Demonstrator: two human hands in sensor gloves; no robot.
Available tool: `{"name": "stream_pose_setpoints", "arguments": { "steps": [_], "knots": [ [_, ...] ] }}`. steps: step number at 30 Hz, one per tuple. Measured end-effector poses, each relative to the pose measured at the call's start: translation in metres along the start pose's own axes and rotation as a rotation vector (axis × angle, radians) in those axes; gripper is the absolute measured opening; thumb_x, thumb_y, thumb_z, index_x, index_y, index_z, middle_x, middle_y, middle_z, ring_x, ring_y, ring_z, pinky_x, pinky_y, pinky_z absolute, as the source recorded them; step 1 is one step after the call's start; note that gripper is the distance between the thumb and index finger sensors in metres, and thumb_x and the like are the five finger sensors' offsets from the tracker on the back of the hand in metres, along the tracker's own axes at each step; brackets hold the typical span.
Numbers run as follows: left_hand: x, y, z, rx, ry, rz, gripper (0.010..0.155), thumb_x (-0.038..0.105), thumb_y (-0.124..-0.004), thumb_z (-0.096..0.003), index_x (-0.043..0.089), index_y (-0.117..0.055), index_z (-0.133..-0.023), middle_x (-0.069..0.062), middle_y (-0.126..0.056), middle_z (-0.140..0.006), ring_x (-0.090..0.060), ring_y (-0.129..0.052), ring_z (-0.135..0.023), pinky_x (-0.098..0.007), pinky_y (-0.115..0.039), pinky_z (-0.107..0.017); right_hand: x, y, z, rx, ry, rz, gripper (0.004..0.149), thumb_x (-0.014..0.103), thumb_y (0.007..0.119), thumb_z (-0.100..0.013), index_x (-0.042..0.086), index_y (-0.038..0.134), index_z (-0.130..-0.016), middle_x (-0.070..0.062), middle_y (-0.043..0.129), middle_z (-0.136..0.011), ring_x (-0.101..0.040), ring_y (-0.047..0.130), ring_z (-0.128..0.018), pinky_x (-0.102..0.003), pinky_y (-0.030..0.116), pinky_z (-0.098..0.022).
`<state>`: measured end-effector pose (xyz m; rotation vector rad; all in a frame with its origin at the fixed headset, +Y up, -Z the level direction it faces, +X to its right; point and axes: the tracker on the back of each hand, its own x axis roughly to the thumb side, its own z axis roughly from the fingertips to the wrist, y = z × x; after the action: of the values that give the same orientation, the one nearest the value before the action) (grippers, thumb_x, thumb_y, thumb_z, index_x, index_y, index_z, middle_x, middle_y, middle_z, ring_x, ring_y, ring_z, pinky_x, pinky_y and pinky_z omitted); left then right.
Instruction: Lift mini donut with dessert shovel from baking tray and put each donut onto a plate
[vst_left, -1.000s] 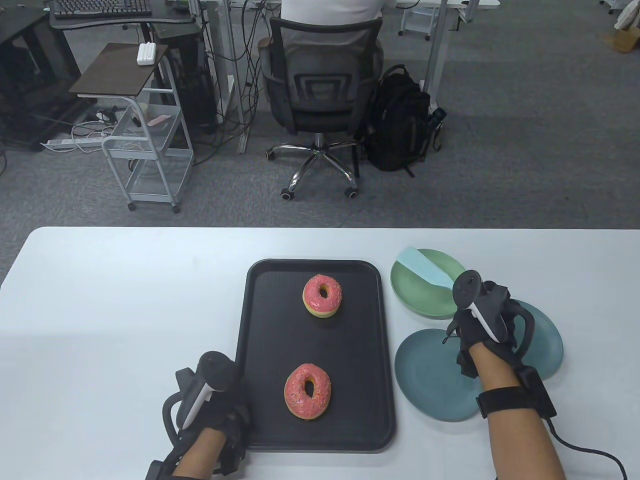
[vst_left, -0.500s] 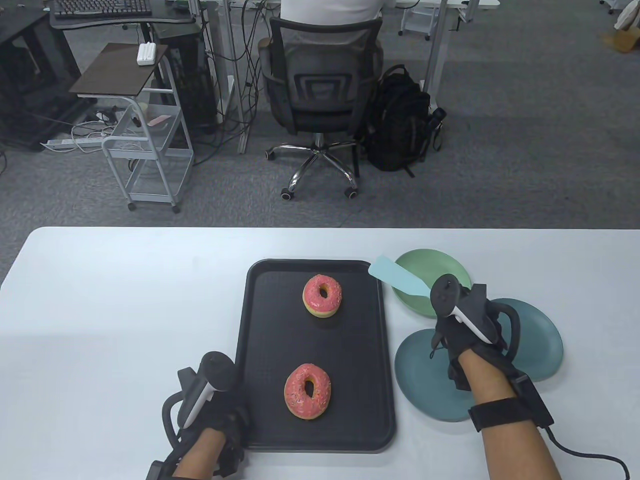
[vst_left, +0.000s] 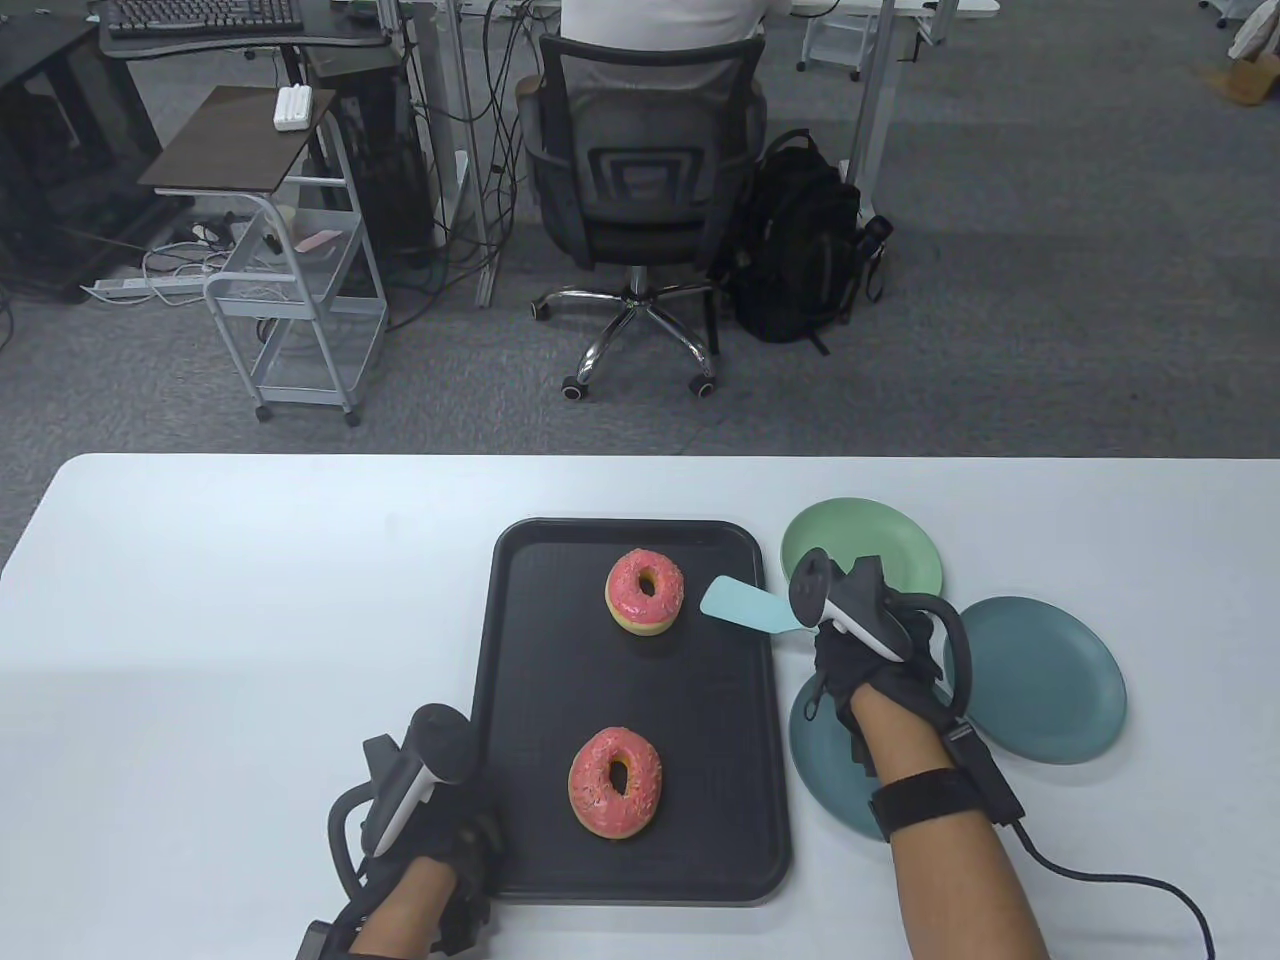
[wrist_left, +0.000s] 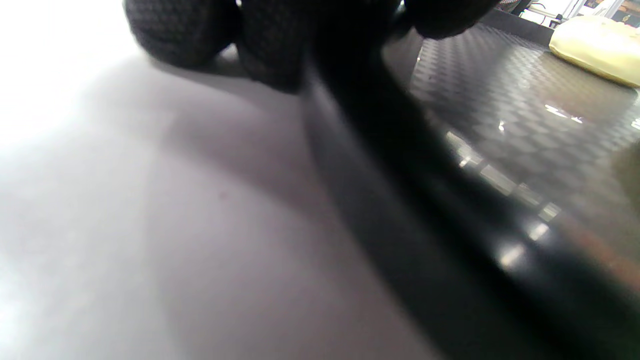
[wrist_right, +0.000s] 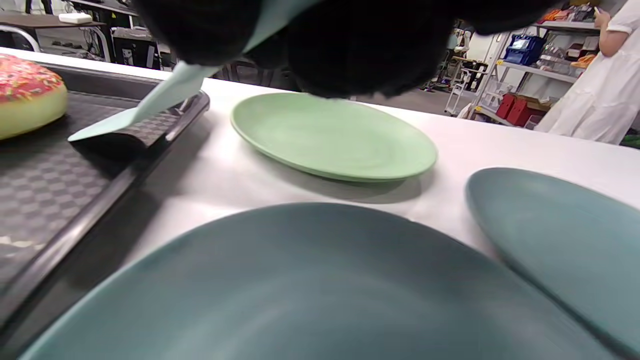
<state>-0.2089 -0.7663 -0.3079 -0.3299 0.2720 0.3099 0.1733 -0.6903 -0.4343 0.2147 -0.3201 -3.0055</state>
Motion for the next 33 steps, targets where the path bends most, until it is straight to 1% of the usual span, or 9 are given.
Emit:
{"name": "stream_pose_setpoints", "arguments": {
  "steps": [2,9,16,21,23,30,33],
  "knots": [
    [0.0,0.0,0.0,0.0,0.0,-0.003,0.061,0.041,-0.073,-0.0525,0.022,-0.051,-0.106,-0.005,-0.077,-0.089,-0.019,-0.096,-0.053,-0.044,-0.084,-0.047,0.004,0.002,-0.003,0.021,-0.011,-0.015,0.054,0.038,0.074,-0.047,0.022,0.059,-0.096,-0.015,0.086,-0.075,-0.031,0.088,-0.045,-0.051,0.075,-0.038],
    [0.001,-0.001,0.0,0.0,0.001,-0.005,0.06,0.04,-0.072,-0.0527,0.021,-0.051,-0.106,-0.005,-0.077,-0.089,-0.019,-0.095,-0.053,-0.045,-0.084,-0.047,0.024,0.001,-0.009,0.036,-0.084,-0.068,0.052,0.037,0.078,-0.047,0.022,0.06,-0.094,-0.017,0.087,-0.075,-0.034,0.087,-0.046,-0.053,0.074,-0.04],
    [0.002,-0.001,0.0,0.011,0.001,-0.019,0.061,0.04,-0.072,-0.053,0.02,-0.051,-0.106,-0.005,-0.076,-0.089,-0.019,-0.095,-0.053,-0.045,-0.083,-0.047,0.053,-0.002,-0.011,0.018,-0.134,-0.065,0.052,0.038,0.079,-0.046,0.024,0.061,-0.094,-0.017,0.087,-0.075,-0.034,0.087,-0.047,-0.053,0.073,-0.041],
    [0.003,-0.002,0.001,0.011,0.002,-0.023,0.061,0.04,-0.072,-0.0529,0.02,-0.051,-0.106,-0.005,-0.076,-0.088,-0.019,-0.095,-0.053,-0.045,-0.083,-0.047,0.068,0.0,-0.014,0.037,-0.164,-0.091,0.052,0.037,0.079,-0.046,0.025,0.061,-0.093,-0.017,0.086,-0.075,-0.035,0.087,-0.048,-0.054,0.073,-0.042],
    [0.004,-0.002,0.001,0.012,0.003,-0.026,0.061,0.039,-0.072,-0.053,0.02,-0.051,-0.106,-0.005,-0.076,-0.088,-0.019,-0.095,-0.053,-0.045,-0.083,-0.047,0.076,0.001,-0.015,0.024,-0.192,-0.061,0.052,0.038,0.079,-0.046,0.025,0.061,-0.093,-0.016,0.087,-0.075,-0.034,0.088,-0.047,-0.053,0.074,-0.041],
    [0.005,-0.003,0.002,0.022,0.004,-0.034,0.06,0.039,-0.072,-0.0531,0.02,-0.051,-0.106,-0.005,-0.077,-0.088,-0.019,-0.095,-0.053,-0.046,-0.083,-0.047,0.094,-0.001,-0.014,0.048,-0.237,-0.089,0.052,0.037,0.08,-0.046,0.026,0.061,-0.093,-0.017,0.086,-0.076,-0.035,0.087,-0.049,-0.054,0.072,-0.043],
    [0.006,-0.003,0.002,0.021,0.006,-0.033,0.06,0.038,-0.072,-0.0527,0.02,-0.051,-0.106,-0.005,-0.077,-0.088,-0.02,-0.095,-0.052,-0.045,-0.084,-0.047,0.096,-0.003,-0.014,0.029,-0.255,-0.065,0.052,0.038,0.08,-0.046,0.026,0.062,-0.093,-0.016,0.087,-0.075,-0.034,0.088,-0.048,-0.053,0.073,-0.042]
  ]
}}
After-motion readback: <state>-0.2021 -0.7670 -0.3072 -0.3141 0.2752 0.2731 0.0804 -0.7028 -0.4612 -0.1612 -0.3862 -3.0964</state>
